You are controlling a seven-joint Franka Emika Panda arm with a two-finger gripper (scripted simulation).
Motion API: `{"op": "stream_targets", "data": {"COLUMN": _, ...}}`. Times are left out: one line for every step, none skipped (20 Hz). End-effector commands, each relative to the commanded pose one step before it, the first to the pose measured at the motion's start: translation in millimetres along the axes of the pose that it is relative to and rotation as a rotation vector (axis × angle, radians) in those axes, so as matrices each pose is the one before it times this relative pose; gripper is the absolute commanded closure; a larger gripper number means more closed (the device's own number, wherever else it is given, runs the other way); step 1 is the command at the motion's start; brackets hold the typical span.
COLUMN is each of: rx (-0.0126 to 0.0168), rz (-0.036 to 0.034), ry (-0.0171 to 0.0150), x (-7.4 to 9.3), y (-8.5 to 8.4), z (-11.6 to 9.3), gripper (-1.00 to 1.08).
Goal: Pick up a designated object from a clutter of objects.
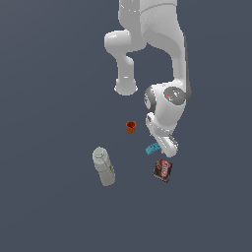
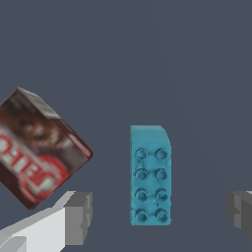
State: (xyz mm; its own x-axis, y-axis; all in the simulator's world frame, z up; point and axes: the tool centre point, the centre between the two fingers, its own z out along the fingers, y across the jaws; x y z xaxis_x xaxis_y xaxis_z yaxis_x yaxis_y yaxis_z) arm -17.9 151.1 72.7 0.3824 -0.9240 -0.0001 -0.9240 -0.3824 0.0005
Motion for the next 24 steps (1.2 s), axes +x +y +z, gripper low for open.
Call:
{"op": "stream_targets", "data": {"rx": 0.00001, "rz": 0.00017, "ry": 0.0, "x": 0.04, "y": 0.01, "z": 0.01, "gripper": -0.92}}
{"op": "stream_targets", "data": {"rx": 0.0, "rz": 0.0, "ry": 0.0, "x": -0.01, "y": 0.01, "z": 0.3, "gripper": -0.92}}
{"op": "stream_targets", "data": {"rx": 0.0, "rz": 0.0, "ry": 0.0, "x": -0.04, "y": 0.02, "z": 0.9, "gripper": -0.92}}
{"op": "stream_targets", "data": {"rx": 0.0, "rz": 0.0, "ry": 0.0, "x": -0.07, "y": 0.04, "z": 1.5, "gripper": -0.92}}
{"op": "stream_targets", "data": {"rx": 0.0, "rz": 0.0, "ry": 0.0, "x": -0.1, "y": 0.06, "z": 2.09, "gripper": -0.92}}
{"op": "stream_targets", "data": {"rx": 0.00006, "rz": 0.00048, "ry": 0.00003, "x": 0.13, "y": 0.11, "z": 2.64, "gripper": -0.92}}
{"op": "stream_targets", "data": {"rx": 0.0, "rz": 0.0, "ry": 0.0, "x": -0.15, "y": 0.1, "z": 3.26, "gripper": -0.92}}
{"op": "stream_targets", "data": {"rx": 0.00007, "rz": 0.00048, "ry": 0.00003, "x": 0.08, "y": 0.16, "z": 3.79, "gripper": -0.92}}
{"op": "stream_targets", "data": {"rx": 0.00007, "rz": 0.00048, "ry": 0.00003, "x": 0.05, "y": 0.18, "z": 4.35, "gripper": -0.92}}
{"op": "stream_targets", "data": {"rx": 0.0, "rz": 0.0, "ry": 0.0, "x": -0.23, "y": 0.15, "z": 4.93, "gripper": -0.92}}
{"op": "stream_targets", "data": {"rx": 0.00009, "rz": 0.00068, "ry": 0.00004, "x": 0.12, "y": 0.19, "z": 5.23, "gripper": -0.92}}
{"op": "stream_targets", "data": {"rx": 0.0, "rz": 0.0, "ry": 0.0, "x": -0.22, "y": 0.08, "z": 4.78, "gripper": -0.92}}
{"op": "stream_targets", "data": {"rx": 0.00007, "rz": 0.00048, "ry": 0.00002, "x": 0.07, "y": 0.05, "z": 4.12, "gripper": -0.92}}
{"op": "stream_targets", "data": {"rx": 0.00007, "rz": 0.00048, "ry": 0.00002, "x": 0.11, "y": -0.02, "z": 3.49, "gripper": -0.92}}
{"op": "stream_targets", "data": {"rx": 0.0, "rz": 0.0, "ry": 0.0, "x": -0.12, "y": -0.12, "z": 2.92, "gripper": -0.92}}
{"op": "stream_targets", "data": {"rx": 0.0, "rz": 0.0, "ry": 0.0, "x": -0.09, "y": -0.16, "z": 2.33, "gripper": -0.92}}
{"op": "stream_targets", "data": {"rx": 0.00006, "rz": 0.00048, "ry": 0.0, "x": 0.2, "y": -0.15, "z": 1.74, "gripper": -0.92}}
{"op": "stream_targets", "data": {"rx": 0.0, "rz": 0.0, "ry": 0.0, "x": -0.04, "y": -0.17, "z": 1.23, "gripper": -0.92}}
{"op": "stream_targets", "data": {"rx": 0.0, "rz": 0.0, "ry": 0.0, "x": -0.02, "y": -0.12, "z": 0.72, "gripper": -0.92}}
{"op": "stream_targets", "data": {"rx": 0.0, "rz": 0.0, "ry": 0.0, "x": -0.01, "y": -0.04, "z": 0.24, "gripper": -0.92}}
{"op": "stream_targets", "data": {"rx": 0.0, "rz": 0.0, "ry": 0.0, "x": 0.0, "y": 0.0, "z": 0.0, "gripper": 1.08}}
{"op": "stream_targets", "data": {"rx": 0.0, "rz": 0.0, "ry": 0.0, "x": 0.0, "y": 0.0, "z": 0.0, "gripper": 1.08}}
{"op": "stream_targets", "data": {"rx": 0.0, "rz": 0.0, "ry": 0.0, "x": 0.0, "y": 0.0, "z": 0.0, "gripper": 1.08}}
{"op": "stream_targets", "data": {"rx": 0.0, "rz": 0.0, "ry": 0.0, "x": 0.0, "y": 0.0, "z": 0.0, "gripper": 1.08}}
